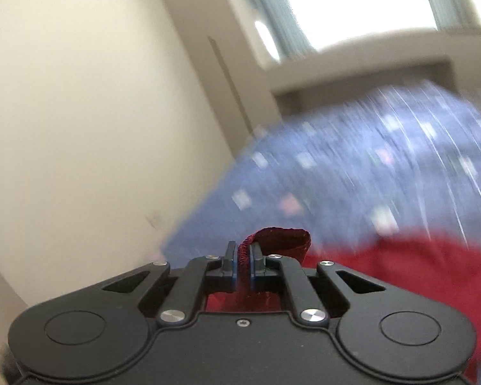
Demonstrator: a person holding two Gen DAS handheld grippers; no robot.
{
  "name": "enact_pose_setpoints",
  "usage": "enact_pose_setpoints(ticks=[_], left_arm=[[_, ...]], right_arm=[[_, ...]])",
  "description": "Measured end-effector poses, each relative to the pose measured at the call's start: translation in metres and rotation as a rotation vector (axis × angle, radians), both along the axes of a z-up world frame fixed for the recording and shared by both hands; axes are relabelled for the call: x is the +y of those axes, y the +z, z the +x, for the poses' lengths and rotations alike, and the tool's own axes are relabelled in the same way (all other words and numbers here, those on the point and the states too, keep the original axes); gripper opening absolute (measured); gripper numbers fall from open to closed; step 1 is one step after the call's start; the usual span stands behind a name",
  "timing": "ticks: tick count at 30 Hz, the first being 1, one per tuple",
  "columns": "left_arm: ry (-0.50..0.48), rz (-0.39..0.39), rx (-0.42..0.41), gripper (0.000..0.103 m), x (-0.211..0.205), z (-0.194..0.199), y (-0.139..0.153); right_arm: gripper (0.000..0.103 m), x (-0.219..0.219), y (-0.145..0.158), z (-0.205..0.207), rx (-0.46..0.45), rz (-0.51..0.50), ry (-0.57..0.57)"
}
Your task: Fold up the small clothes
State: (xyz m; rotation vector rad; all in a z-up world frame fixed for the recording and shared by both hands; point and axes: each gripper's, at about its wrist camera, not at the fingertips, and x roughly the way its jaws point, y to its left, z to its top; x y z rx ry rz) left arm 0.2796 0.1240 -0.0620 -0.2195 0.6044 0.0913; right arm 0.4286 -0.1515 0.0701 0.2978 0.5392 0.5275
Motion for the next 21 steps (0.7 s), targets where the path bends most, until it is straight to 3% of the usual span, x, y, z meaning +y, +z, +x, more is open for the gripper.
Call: enact_pose_setpoints(ticks=[5,10,13,15,17,21], left_arm=[[0.031,0.074,0.001,0.101,-0.014,0.034,-0.007],[0.064,0.213,0.045,0.084,-0.027,0.081,-0.016],[0.084,0.247,0.028,0.066,-0.026,0.100,-0.016],[0.068,0.251,0.021,0.037,-0.023,0.107,-0.013],[0.062,0.244,-0.003,0.020,-0.021,0.105,-0.009],[0.086,0.269,-0.035,0.010,-0.018,0.097,-0.009]], right_arm=[[0.006,0.018,0.075,0.029,-0.132,0.035,0.071],[0.006,0.019,0.106,0.041,-0.212,0.018,0.071],[0.006,0.010,0.109,0.048,-0.217,0.012,0.056],[0.006,0.002,0.104,0.051,-0.218,-0.005,0.041],[0.006,-0.009,0.094,0.051,-0.205,-0.020,0.029],[0.006,-0.027,0.057,0.046,-0.185,-0.072,-0.009]])
